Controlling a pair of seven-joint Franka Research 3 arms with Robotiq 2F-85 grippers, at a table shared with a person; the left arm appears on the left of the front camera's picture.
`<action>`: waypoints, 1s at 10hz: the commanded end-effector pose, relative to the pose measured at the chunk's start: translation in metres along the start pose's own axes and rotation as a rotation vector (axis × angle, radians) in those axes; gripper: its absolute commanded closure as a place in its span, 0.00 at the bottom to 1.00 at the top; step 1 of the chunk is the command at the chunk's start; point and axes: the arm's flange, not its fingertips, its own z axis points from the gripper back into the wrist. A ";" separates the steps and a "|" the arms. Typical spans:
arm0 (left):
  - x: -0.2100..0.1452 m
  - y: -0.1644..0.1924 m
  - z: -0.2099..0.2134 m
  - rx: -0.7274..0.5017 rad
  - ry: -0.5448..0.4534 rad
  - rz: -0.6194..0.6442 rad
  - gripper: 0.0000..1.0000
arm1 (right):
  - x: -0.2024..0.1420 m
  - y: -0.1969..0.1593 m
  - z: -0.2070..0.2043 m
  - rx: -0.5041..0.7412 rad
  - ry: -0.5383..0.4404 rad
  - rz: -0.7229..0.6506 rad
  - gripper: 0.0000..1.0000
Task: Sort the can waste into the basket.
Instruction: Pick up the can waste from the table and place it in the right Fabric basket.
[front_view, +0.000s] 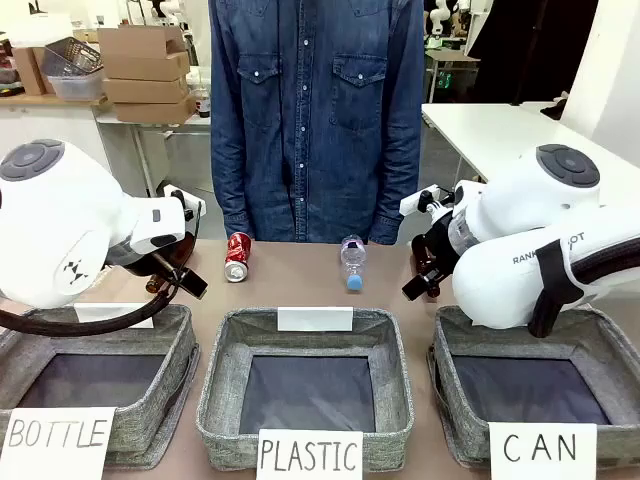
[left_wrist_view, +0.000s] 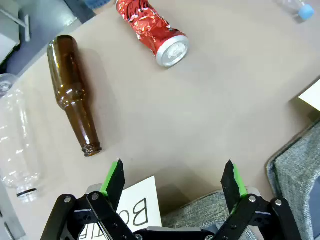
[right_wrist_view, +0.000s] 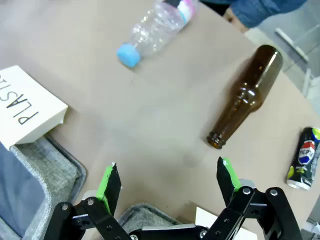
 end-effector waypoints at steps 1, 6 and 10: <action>0.000 0.000 0.000 0.000 0.000 0.000 0.00 | 0.000 0.000 0.000 0.000 0.000 0.000 0.00; 0.000 0.000 0.000 0.000 0.000 0.000 0.00 | 0.000 0.000 0.000 0.000 0.000 0.000 0.00; 0.000 0.000 0.000 0.000 0.000 0.000 0.00 | 0.000 0.000 0.000 0.000 0.000 0.000 0.00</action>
